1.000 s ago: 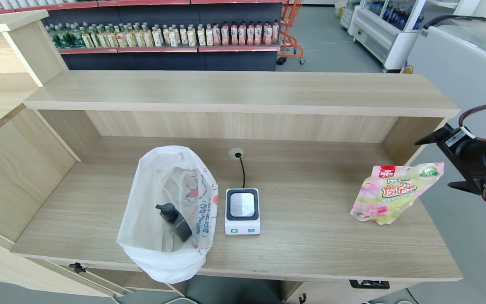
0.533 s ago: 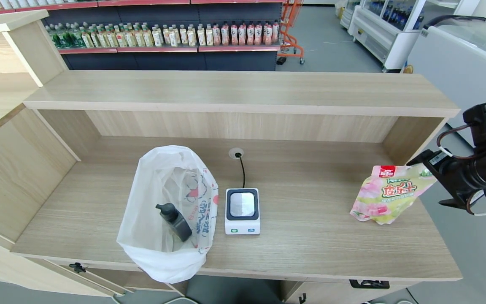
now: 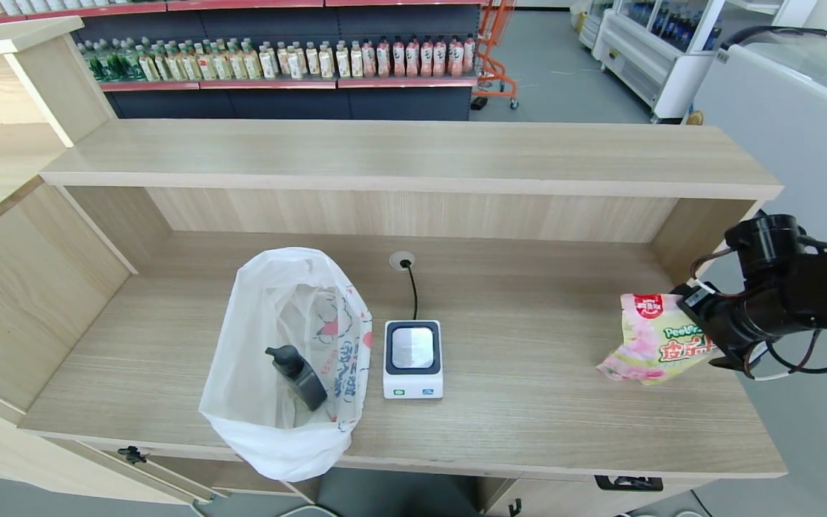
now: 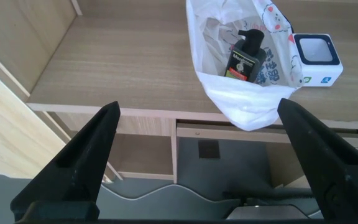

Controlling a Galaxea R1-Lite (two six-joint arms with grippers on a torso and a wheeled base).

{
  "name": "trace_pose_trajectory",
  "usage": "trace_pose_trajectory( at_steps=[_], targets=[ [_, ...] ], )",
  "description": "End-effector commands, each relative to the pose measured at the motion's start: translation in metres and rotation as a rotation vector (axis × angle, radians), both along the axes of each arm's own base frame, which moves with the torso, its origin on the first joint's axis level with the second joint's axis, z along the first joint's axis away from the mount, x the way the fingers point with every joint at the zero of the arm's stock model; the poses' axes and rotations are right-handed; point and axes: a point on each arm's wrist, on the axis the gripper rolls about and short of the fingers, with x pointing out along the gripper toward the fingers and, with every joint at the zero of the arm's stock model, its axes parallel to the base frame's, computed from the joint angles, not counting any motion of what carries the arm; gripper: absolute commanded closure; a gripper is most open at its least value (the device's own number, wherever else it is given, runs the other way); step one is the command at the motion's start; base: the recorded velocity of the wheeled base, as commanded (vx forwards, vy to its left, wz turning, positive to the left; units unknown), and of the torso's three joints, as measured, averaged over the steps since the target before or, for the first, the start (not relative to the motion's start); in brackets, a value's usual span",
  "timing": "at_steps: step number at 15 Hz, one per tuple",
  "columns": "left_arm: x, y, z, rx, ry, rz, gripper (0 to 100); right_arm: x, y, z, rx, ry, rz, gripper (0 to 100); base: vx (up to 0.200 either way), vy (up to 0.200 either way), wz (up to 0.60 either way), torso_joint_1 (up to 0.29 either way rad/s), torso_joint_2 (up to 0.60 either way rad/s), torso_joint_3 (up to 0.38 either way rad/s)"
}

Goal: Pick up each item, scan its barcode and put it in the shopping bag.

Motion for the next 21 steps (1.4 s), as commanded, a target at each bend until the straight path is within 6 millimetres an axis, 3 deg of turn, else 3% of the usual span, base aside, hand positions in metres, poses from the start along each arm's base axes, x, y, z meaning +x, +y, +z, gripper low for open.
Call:
trace_pose_trajectory(
  at_steps=[1,2,3,11,14,16,18,19,21],
  targets=[
    [0.000,0.000,0.000,-0.001,0.000,0.000,0,0.012,-0.001,-0.024,-0.014,0.023,0.009,0,0.000,0.000,0.00,0.000,0.00,0.000],
    [0.000,0.000,0.000,-0.001,0.000,0.000,0,0.013,-0.002,-0.028,-0.043,0.009,0.023,0,0.000,0.000,0.00,0.000,0.00,0.000],
    [0.000,0.000,0.000,-0.001,0.000,0.000,0,0.012,-0.002,-0.030,-0.056,0.006,0.034,100,0.000,0.000,0.00,0.000,0.00,0.000],
    [0.000,0.000,0.000,0.001,0.000,0.000,0,0.005,0.004,-0.034,-0.170,0.033,0.165,100,0.000,0.000,0.00,0.000,0.00,0.000],
    [0.000,0.000,0.000,0.001,0.000,0.000,0,-0.007,0.021,0.013,-0.231,-0.128,0.297,100,0.000,0.000,0.00,0.000,0.00,0.000],
    [0.000,0.000,0.000,0.001,0.000,0.000,0,-0.031,0.039,0.050,-0.294,-0.296,0.530,100,0.000,0.000,0.00,0.000,0.00,0.000],
    [0.000,0.000,0.000,0.002,-0.001,0.000,0,-0.070,0.064,0.075,-0.394,-0.520,0.843,100,0.000,0.000,0.00,0.000,0.00,0.000],
    [0.000,0.000,0.000,0.004,-0.001,0.000,0,-0.090,0.072,0.080,-0.448,-0.615,0.992,100,0.000,0.000,0.00,0.000,0.00,0.000],
    [0.000,0.000,0.000,0.005,-0.001,0.000,0,-0.137,0.088,0.067,-0.603,-0.824,1.390,100,0.000,0.000,0.00,0.000,0.00,0.000]
  ],
)
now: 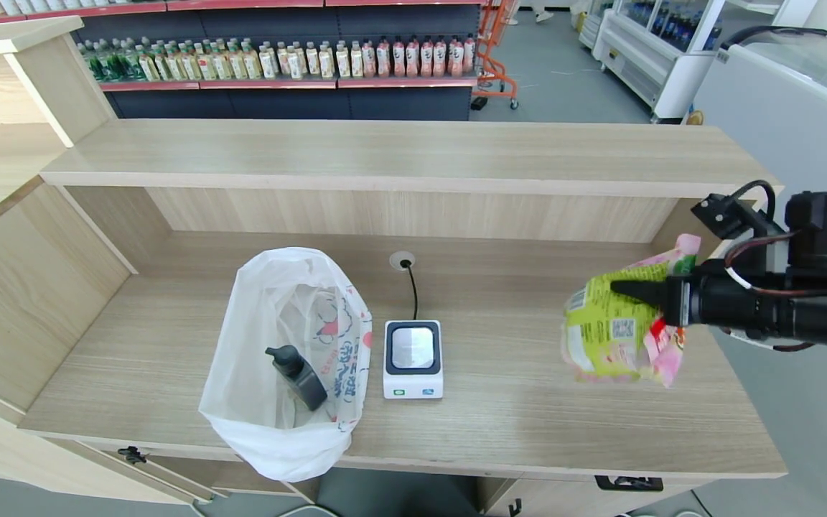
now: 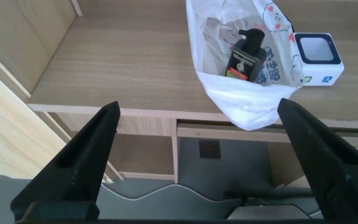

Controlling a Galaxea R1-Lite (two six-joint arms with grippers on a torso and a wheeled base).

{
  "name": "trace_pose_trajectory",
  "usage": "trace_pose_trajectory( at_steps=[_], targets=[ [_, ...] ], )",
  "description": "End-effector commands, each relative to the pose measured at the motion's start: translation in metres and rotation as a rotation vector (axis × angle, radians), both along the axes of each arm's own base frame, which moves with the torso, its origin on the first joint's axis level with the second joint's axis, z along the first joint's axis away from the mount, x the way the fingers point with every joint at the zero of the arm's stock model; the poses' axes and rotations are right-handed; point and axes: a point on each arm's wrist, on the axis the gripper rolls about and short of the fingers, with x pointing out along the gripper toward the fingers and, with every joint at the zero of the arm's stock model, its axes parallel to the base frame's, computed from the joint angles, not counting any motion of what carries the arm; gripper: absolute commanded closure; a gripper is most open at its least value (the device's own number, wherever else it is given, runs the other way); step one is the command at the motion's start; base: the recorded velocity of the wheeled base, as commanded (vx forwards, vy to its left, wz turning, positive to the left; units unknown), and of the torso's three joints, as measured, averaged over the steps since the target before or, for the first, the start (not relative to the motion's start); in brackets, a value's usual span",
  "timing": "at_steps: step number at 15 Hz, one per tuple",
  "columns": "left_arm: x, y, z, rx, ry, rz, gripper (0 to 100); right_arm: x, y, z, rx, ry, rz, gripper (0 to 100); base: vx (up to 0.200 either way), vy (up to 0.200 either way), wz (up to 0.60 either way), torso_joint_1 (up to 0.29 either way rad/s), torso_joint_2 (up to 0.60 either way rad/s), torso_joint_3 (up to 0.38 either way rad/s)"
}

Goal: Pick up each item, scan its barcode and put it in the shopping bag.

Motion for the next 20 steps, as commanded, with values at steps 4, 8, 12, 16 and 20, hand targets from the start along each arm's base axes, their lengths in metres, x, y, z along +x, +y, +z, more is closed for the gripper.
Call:
trace_pose_trajectory(
  at_steps=[4,8,12,16,20],
  targets=[
    [0.000,0.000,0.000,-0.001,0.000,0.000,0,-0.087,0.029,-0.035,-0.257,-0.508,0.793,100,0.000,0.000,0.00,0.000,0.00,0.000],
    [0.000,0.000,0.000,0.001,0.000,0.000,0,-0.070,0.033,-0.053,-0.313,-0.703,0.951,100,0.000,0.000,0.00,0.000,0.00,0.000],
    [0.000,0.000,0.000,0.001,0.000,0.000,0,-0.064,0.034,-0.044,-0.311,-0.885,1.012,100,0.000,0.000,0.00,0.000,0.00,0.000],
    [0.000,0.000,0.000,0.001,0.000,0.000,0,-0.067,0.031,-0.034,-0.313,-1.051,1.059,100,0.000,0.000,0.00,0.000,0.00,0.000],
    [0.000,0.000,0.000,0.001,0.000,0.000,0,-0.072,0.030,-0.042,-0.323,-1.089,1.079,100,0.000,0.000,0.00,0.000,0.00,0.000]
  ],
)
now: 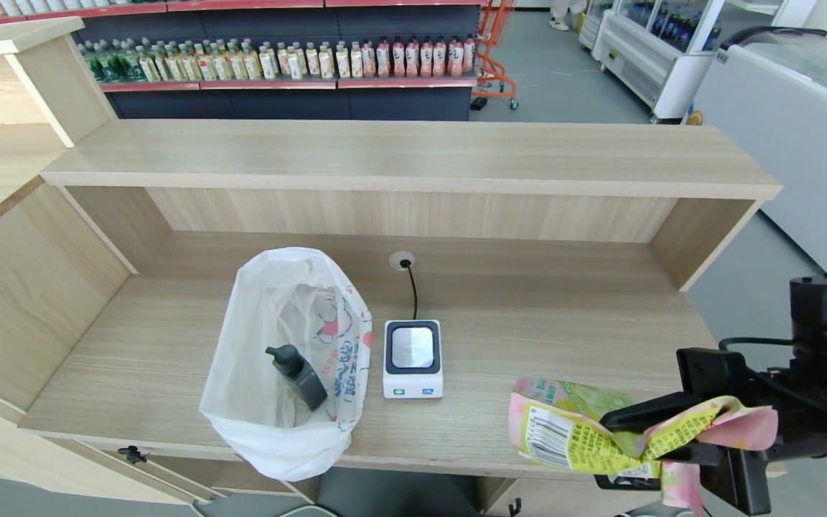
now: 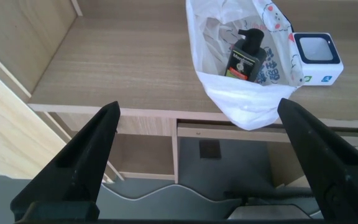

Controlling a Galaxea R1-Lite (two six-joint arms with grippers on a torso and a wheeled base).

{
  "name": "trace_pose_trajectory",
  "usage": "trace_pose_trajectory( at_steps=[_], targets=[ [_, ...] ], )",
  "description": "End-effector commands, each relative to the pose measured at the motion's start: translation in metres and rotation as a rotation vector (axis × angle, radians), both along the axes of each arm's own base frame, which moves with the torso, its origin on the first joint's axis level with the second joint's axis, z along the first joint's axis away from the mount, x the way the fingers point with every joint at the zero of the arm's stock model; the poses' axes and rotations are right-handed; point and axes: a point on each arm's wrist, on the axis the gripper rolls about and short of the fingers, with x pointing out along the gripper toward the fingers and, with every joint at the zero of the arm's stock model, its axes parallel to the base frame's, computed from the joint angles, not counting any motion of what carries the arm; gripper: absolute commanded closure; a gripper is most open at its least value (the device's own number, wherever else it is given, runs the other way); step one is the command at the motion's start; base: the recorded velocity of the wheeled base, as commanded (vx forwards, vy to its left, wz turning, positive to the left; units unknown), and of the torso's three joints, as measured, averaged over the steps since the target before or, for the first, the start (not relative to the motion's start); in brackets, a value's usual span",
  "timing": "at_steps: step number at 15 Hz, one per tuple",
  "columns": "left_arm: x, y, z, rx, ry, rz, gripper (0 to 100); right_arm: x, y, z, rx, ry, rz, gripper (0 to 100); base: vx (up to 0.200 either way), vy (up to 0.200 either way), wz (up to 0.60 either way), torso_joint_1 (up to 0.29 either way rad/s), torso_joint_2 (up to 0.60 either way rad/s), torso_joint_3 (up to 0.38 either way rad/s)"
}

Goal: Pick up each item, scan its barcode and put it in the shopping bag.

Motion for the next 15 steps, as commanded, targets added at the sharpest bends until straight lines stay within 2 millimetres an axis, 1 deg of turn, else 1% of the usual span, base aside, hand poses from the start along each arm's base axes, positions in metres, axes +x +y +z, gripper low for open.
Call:
trace_pose_trajectory(
  at_steps=[1,8,12,15],
  targets=[
    [0.0000,0.0000,0.0000,0.000,0.000,0.000,0,0.0014,0.0005,-0.0031,0.001,0.000,0.010,100,0.000,0.000,0.00,0.000,0.00,0.000],
    [0.0000,0.0000,0.0000,0.000,0.000,0.000,0,-0.0059,-0.0017,0.0061,0.030,-0.039,0.049,100,0.000,0.000,0.00,0.000,0.00,0.000],
    [0.0000,0.0000,0.0000,0.000,0.000,0.000,0,-0.0046,-0.0035,-0.0039,0.030,-0.041,0.060,100,0.000,0.000,0.00,0.000,0.00,0.000],
    [0.0000,0.0000,0.0000,0.000,0.000,0.000,0,-0.0039,-0.0014,0.0017,0.035,-0.048,0.071,100,0.000,0.000,0.00,0.000,0.00,0.000]
  ],
)
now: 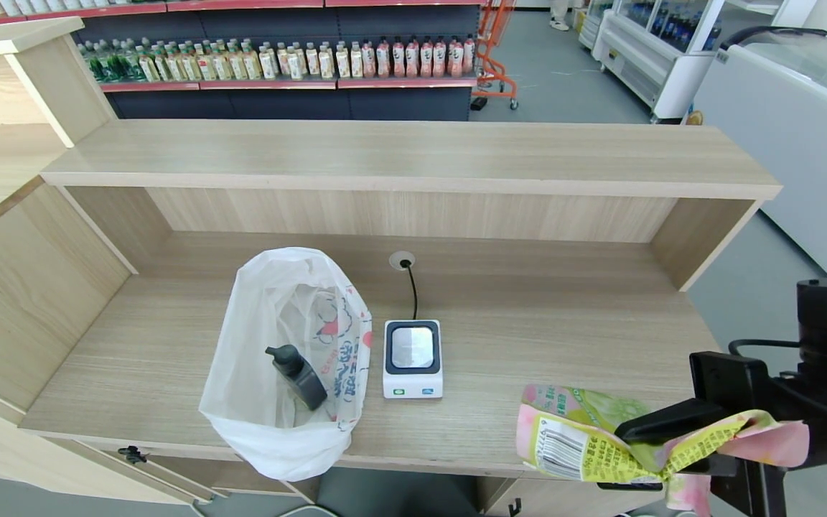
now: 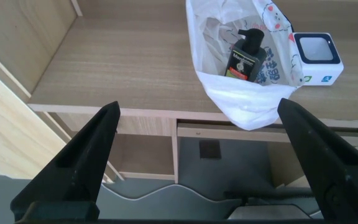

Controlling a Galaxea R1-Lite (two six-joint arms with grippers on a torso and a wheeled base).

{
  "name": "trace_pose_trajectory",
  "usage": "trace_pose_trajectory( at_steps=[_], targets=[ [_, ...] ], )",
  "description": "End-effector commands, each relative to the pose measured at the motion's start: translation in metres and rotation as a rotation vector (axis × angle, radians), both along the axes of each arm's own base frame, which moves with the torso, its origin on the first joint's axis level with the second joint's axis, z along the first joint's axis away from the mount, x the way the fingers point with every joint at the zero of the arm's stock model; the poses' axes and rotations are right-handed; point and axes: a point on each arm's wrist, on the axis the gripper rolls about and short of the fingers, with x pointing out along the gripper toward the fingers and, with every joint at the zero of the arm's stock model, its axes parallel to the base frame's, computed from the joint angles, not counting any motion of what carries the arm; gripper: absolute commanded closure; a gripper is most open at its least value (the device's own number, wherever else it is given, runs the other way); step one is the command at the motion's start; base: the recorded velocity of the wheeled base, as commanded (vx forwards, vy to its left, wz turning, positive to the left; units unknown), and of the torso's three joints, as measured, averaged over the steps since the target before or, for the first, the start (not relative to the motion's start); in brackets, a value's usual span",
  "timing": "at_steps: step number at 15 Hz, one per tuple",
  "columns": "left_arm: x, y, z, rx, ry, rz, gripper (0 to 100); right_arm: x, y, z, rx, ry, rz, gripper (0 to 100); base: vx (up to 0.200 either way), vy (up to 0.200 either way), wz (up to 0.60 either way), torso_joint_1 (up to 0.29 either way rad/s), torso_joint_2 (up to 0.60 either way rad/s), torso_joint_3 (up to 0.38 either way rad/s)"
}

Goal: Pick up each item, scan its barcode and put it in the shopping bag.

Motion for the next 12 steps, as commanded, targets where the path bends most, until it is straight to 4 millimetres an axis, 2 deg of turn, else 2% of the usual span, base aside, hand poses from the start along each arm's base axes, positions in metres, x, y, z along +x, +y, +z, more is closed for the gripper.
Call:
trace_pose_trajectory(
  at_steps=[1,5,7,9,12],
  targets=[
    [0.000,0.000,0.000,0.000,0.000,0.000,0,-0.004,0.008,-0.004,-0.007,0.016,0.038,100,0.000,0.000,0.00,0.000,0.00,0.000],
    [0.000,0.000,0.000,0.000,0.000,0.000,0,-0.001,0.031,-0.023,-0.055,0.031,0.085,100,0.000,0.000,0.00,0.000,0.00,0.000],
    [0.000,0.000,0.000,0.000,0.000,0.000,0,0.008,0.045,-0.021,-0.055,0.017,0.120,100,0.000,0.000,0.00,0.000,0.00,0.000],
    [0.000,0.000,0.000,0.000,0.000,0.000,0,0.020,0.050,-0.016,-0.050,-0.004,0.112,100,0.000,0.000,0.00,0.000,0.00,0.000],
    [0.000,0.000,0.000,0.000,0.000,0.000,0,0.024,0.051,-0.019,-0.052,-0.007,0.112,100,0.000,0.000,0.00,0.000,0.00,0.000]
  ],
)
